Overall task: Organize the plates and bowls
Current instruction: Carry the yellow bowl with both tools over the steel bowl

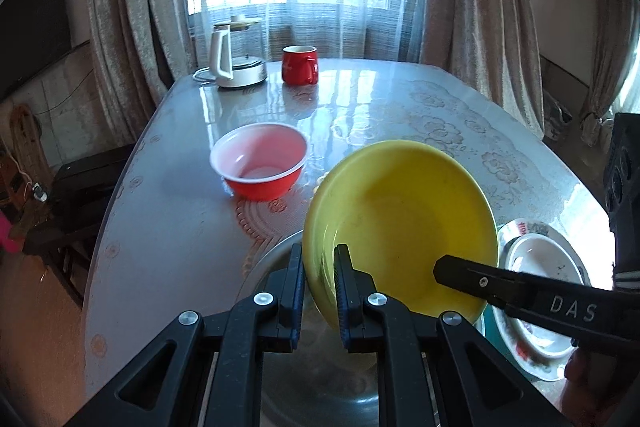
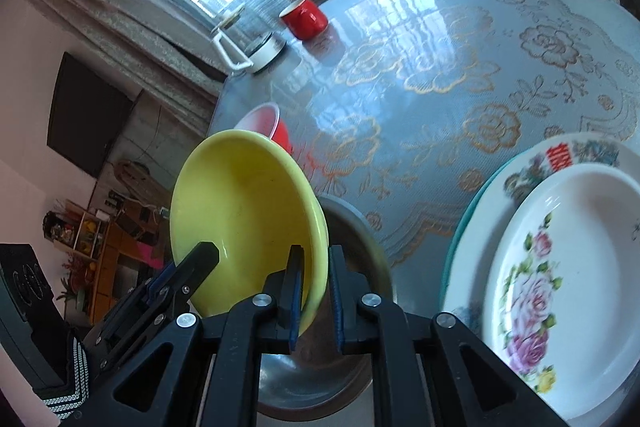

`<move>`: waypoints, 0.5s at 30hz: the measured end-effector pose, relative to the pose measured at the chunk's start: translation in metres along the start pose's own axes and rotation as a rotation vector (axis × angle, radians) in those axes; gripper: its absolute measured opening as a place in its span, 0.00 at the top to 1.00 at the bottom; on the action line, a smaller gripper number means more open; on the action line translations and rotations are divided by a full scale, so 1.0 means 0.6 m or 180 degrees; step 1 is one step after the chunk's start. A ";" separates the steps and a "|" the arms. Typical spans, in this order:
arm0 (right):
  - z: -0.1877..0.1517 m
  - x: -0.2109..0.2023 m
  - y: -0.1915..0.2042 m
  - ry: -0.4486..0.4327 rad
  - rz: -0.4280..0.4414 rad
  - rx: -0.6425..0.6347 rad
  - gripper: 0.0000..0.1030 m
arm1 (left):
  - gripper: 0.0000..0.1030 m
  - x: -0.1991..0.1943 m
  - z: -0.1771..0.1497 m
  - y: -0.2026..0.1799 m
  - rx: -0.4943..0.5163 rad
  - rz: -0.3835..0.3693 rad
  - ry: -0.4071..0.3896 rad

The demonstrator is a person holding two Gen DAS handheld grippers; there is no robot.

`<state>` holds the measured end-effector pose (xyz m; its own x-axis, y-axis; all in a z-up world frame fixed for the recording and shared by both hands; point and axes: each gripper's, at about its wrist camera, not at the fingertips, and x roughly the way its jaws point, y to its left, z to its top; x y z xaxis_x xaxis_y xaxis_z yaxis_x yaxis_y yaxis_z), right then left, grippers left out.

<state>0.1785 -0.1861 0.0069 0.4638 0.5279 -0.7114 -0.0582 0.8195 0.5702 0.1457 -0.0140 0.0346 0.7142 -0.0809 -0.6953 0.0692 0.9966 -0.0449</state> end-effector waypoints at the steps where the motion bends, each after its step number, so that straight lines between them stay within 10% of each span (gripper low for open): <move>1: -0.004 0.001 0.001 0.0016 0.0000 -0.0011 0.88 | 0.86 -0.001 -0.003 0.002 -0.0003 0.0011 -0.0003; 15: -0.033 0.025 0.008 0.0261 -0.0147 -0.0176 0.85 | 0.86 0.023 -0.042 0.020 -0.0095 0.0037 0.0221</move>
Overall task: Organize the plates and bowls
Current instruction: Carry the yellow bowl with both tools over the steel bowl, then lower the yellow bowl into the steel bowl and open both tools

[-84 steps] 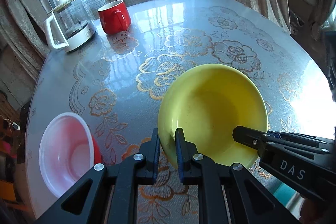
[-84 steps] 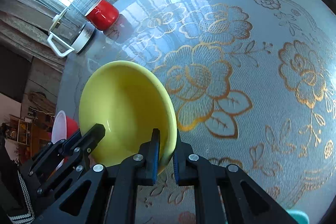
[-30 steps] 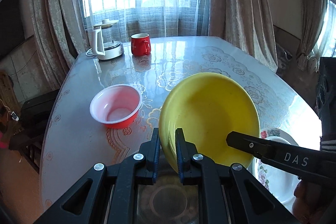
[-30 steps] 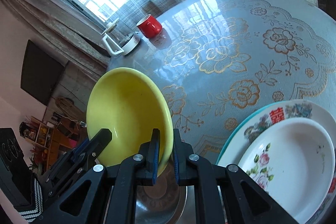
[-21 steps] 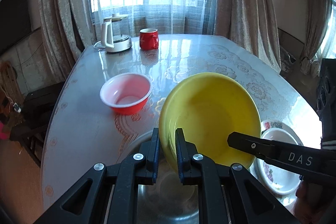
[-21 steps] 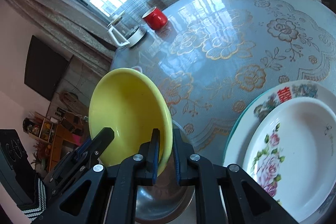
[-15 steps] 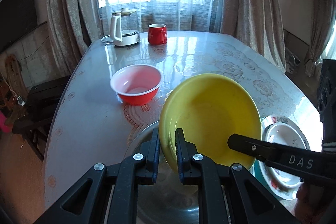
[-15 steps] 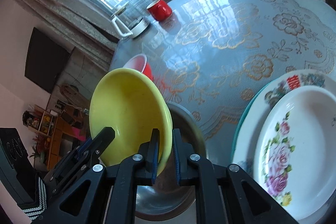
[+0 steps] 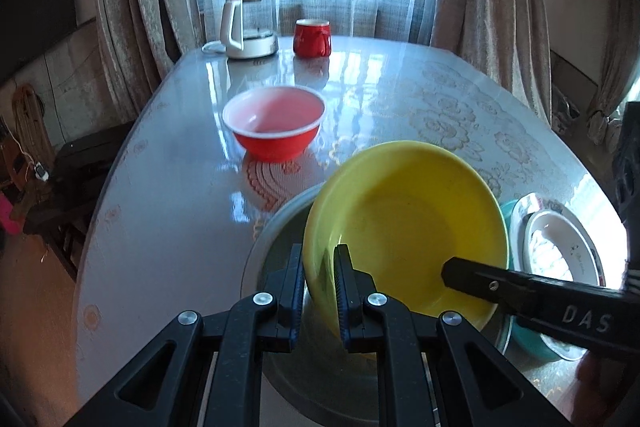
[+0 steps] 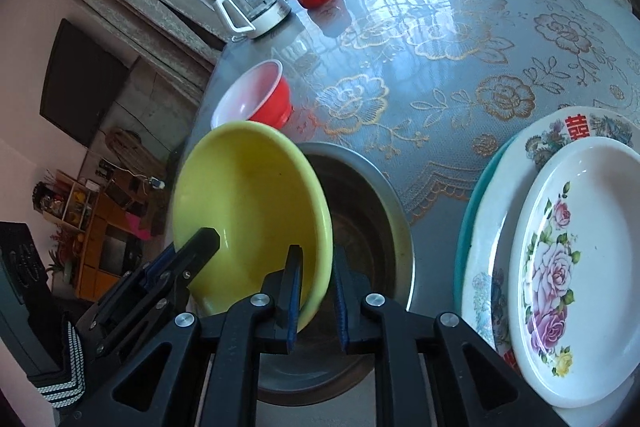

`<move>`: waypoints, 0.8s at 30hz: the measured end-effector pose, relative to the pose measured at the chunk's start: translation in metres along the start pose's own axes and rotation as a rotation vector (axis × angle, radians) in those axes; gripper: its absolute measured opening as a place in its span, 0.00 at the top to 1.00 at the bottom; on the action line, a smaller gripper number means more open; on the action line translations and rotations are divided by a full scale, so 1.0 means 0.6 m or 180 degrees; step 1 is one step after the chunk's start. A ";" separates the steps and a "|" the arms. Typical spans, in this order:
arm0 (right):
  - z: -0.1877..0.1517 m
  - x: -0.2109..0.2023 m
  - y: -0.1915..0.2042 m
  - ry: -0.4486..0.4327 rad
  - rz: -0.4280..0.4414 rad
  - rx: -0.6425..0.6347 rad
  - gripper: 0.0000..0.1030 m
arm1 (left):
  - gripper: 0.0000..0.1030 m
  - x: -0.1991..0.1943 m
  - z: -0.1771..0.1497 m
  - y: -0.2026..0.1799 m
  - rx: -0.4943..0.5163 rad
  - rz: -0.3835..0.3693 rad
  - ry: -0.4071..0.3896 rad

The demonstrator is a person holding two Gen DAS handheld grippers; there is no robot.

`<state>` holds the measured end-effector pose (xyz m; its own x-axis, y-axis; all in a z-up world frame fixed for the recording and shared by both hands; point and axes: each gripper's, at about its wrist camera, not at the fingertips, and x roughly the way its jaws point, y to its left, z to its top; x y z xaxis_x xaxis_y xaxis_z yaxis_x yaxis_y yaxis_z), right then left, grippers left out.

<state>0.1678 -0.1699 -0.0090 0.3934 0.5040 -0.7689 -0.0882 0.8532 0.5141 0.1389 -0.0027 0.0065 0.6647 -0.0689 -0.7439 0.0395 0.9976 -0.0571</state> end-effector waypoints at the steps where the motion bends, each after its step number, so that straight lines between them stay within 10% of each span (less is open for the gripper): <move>1: -0.001 0.000 -0.003 0.0017 0.0000 0.0021 0.85 | 0.86 0.003 -0.003 0.001 -0.0001 0.0013 0.0014; 24: 0.001 0.018 0.011 -0.0062 -0.0352 -0.0340 0.92 | 0.86 0.028 -0.021 0.004 -0.0008 0.0008 0.0146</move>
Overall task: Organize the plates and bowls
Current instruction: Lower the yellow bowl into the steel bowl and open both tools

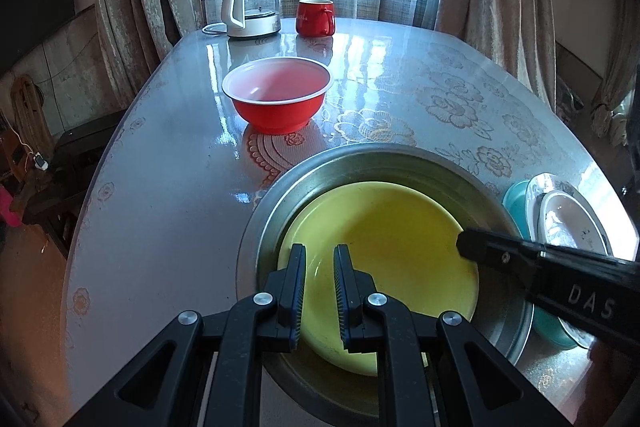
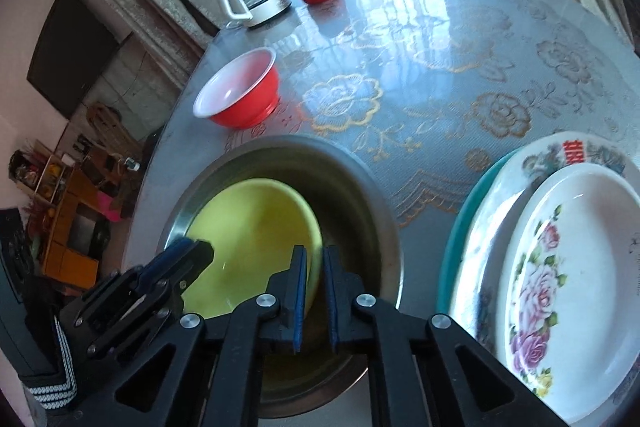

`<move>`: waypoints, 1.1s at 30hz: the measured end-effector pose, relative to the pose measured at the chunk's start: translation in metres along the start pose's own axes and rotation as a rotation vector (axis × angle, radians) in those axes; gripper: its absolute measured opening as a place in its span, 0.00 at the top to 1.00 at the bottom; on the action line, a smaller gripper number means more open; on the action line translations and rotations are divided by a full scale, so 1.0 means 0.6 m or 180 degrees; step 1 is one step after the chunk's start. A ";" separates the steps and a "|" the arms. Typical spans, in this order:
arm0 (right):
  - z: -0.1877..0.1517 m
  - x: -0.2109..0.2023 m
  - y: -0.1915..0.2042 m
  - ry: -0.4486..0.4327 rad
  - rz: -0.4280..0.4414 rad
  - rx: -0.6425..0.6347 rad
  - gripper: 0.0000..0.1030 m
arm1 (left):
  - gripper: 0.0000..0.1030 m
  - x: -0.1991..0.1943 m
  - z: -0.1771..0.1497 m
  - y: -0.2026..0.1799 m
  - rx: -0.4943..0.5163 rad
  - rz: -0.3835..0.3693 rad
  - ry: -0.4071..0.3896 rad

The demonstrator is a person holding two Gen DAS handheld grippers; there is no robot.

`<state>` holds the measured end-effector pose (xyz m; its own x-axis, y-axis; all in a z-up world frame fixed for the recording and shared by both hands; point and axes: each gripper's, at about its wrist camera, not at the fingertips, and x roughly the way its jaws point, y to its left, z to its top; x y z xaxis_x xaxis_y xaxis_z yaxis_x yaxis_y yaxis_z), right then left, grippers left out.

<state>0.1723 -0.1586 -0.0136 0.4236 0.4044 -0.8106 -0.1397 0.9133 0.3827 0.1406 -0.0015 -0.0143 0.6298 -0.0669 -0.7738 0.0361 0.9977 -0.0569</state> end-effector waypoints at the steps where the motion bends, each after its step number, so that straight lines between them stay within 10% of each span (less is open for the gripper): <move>1: 0.003 -0.001 0.001 -0.0032 -0.0028 -0.0021 0.92 | 0.86 0.000 0.000 0.000 -0.0001 0.0013 -0.0008; 33: 0.022 0.037 0.046 0.0070 -0.0663 -0.0636 0.82 | 0.79 -0.001 0.005 0.007 -0.0045 -0.0202 -0.0038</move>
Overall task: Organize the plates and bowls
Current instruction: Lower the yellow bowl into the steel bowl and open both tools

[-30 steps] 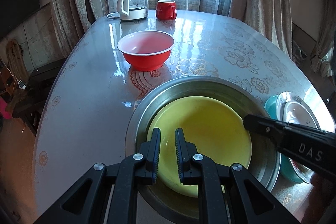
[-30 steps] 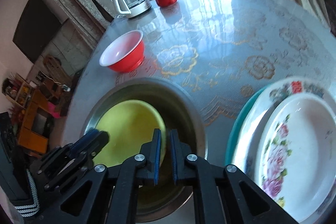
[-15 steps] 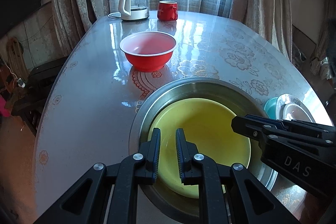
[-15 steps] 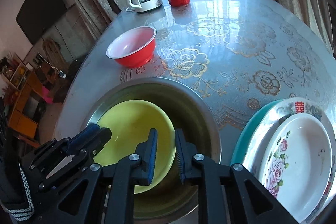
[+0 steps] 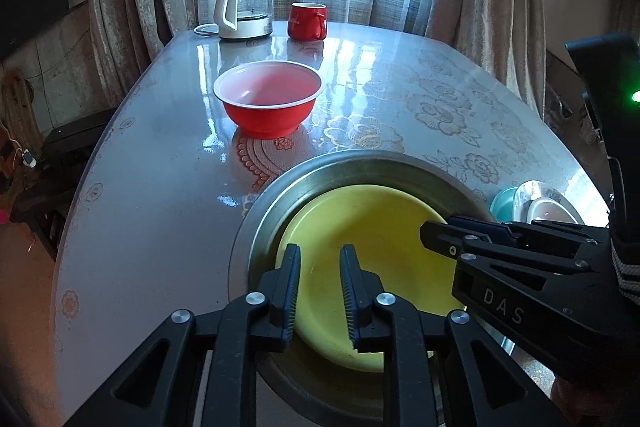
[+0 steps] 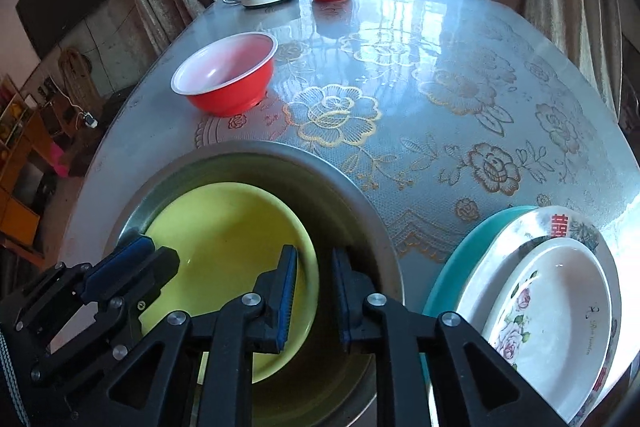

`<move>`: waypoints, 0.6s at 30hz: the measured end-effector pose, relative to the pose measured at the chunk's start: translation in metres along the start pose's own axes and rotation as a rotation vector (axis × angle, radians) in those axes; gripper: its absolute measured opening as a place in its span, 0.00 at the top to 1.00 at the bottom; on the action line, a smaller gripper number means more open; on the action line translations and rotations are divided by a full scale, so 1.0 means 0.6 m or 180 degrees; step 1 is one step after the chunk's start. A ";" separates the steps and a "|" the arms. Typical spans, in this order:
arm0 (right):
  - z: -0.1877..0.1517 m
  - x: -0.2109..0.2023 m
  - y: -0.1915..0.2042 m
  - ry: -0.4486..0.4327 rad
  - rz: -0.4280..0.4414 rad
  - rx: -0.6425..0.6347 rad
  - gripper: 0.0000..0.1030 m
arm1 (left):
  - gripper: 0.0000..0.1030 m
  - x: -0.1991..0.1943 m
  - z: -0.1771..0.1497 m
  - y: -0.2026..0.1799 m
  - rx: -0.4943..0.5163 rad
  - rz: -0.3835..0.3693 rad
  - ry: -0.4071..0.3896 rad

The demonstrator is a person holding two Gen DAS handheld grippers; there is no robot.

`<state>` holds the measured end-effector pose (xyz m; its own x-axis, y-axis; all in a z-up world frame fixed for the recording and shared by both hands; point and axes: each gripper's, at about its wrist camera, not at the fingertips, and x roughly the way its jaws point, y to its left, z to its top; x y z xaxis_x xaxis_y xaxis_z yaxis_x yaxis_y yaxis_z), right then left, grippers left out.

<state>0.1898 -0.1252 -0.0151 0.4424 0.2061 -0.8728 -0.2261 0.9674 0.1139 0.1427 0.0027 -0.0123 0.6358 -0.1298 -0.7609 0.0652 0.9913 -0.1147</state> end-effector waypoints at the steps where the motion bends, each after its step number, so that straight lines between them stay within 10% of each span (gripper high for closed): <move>1: 0.003 0.000 -0.001 0.0001 0.0005 0.0005 0.81 | 0.77 -0.002 0.002 0.001 -0.0017 -0.0022 -0.0014; 18: 0.006 -0.082 -0.036 -0.0444 0.0465 0.0425 0.71 | 0.45 -0.036 0.021 0.004 0.0005 -0.0015 -0.0186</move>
<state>0.1759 -0.1558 0.0271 0.5312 0.3547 -0.7695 -0.1838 0.9348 0.3040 0.1390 0.0079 0.0122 0.6792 -0.1330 -0.7218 0.0696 0.9907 -0.1171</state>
